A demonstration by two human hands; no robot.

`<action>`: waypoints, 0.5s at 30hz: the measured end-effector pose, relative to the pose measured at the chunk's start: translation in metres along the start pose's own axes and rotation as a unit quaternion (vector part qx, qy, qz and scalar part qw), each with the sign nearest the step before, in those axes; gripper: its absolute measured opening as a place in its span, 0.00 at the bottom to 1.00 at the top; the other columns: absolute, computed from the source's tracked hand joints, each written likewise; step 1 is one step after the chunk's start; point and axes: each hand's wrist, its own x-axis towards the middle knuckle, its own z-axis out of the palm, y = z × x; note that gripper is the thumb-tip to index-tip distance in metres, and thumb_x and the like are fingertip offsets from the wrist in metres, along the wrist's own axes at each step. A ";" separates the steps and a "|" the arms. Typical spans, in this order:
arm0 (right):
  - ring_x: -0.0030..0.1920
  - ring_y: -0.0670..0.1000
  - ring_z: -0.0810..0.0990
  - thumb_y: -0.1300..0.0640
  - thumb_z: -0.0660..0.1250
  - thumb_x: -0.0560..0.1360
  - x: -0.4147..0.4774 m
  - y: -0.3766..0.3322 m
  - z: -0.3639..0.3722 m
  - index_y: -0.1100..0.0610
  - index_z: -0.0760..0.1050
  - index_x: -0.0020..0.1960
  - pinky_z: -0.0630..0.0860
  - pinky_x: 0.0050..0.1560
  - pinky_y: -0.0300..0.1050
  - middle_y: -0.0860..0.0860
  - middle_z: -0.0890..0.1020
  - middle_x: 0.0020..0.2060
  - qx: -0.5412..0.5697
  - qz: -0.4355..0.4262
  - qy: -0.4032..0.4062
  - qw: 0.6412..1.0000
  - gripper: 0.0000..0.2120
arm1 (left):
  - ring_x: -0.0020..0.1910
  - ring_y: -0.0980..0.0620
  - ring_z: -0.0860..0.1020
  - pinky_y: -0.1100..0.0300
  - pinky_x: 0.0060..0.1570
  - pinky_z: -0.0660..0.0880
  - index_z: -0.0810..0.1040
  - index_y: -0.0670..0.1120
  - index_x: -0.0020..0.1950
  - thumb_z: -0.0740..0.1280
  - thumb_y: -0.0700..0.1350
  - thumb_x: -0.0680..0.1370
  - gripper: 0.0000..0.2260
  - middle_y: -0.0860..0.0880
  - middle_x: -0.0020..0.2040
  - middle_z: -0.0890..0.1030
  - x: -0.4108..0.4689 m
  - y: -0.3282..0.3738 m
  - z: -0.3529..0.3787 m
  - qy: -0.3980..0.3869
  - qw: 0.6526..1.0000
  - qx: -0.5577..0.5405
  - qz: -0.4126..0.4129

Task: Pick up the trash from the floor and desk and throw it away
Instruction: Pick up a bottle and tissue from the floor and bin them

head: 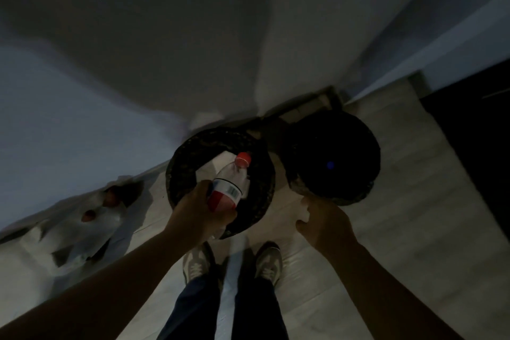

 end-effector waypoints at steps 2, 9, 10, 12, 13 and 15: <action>0.69 0.51 0.67 0.50 0.65 0.76 -0.007 0.022 -0.006 0.56 0.63 0.73 0.66 0.67 0.43 0.52 0.69 0.70 0.017 0.017 0.007 1.000 0.28 | 0.50 0.48 0.79 0.53 0.46 0.80 0.66 0.48 0.67 0.74 0.48 0.70 0.29 0.48 0.55 0.76 0.010 0.019 0.017 -0.014 0.999 0.026 0.013; 0.61 0.48 0.73 0.50 0.66 0.75 -0.022 0.086 -0.017 0.51 0.65 0.70 0.72 0.59 0.42 0.50 0.73 0.63 0.085 0.082 0.018 0.993 0.25 | 0.50 0.49 0.78 0.56 0.48 0.77 0.67 0.47 0.67 0.73 0.51 0.70 0.29 0.48 0.56 0.77 0.057 0.079 0.097 -0.047 0.990 0.120 0.053; 0.61 0.48 0.73 0.50 0.66 0.75 -0.023 0.093 -0.016 0.51 0.65 0.70 0.73 0.58 0.42 0.50 0.73 0.63 0.088 0.089 0.017 0.992 0.25 | 0.54 0.48 0.77 0.56 0.51 0.76 0.67 0.47 0.67 0.73 0.51 0.70 0.29 0.47 0.58 0.77 0.064 0.086 0.108 -0.042 0.987 0.142 0.065; 0.60 0.48 0.74 0.50 0.66 0.75 -0.025 0.109 -0.014 0.51 0.65 0.69 0.74 0.58 0.42 0.50 0.74 0.62 0.099 0.101 0.015 0.990 0.25 | 0.57 0.46 0.76 0.57 0.51 0.73 0.68 0.46 0.66 0.72 0.52 0.70 0.28 0.46 0.59 0.75 0.077 0.100 0.127 -0.040 0.980 0.173 0.090; 0.60 0.48 0.74 0.50 0.67 0.75 -0.026 0.115 -0.012 0.51 0.65 0.69 0.74 0.58 0.42 0.50 0.74 0.62 0.106 0.106 0.014 0.989 0.24 | 0.57 0.46 0.76 0.56 0.51 0.73 0.68 0.45 0.66 0.72 0.52 0.70 0.27 0.45 0.59 0.75 0.084 0.106 0.135 -0.042 0.979 0.173 0.101; 0.58 0.47 0.75 0.50 0.67 0.75 -0.027 0.128 -0.009 0.51 0.65 0.69 0.74 0.57 0.41 0.49 0.74 0.61 0.118 0.113 0.012 0.987 0.24 | 0.56 0.45 0.76 0.53 0.53 0.75 0.70 0.43 0.64 0.72 0.52 0.71 0.25 0.44 0.57 0.76 0.095 0.116 0.150 -0.037 0.976 0.175 0.120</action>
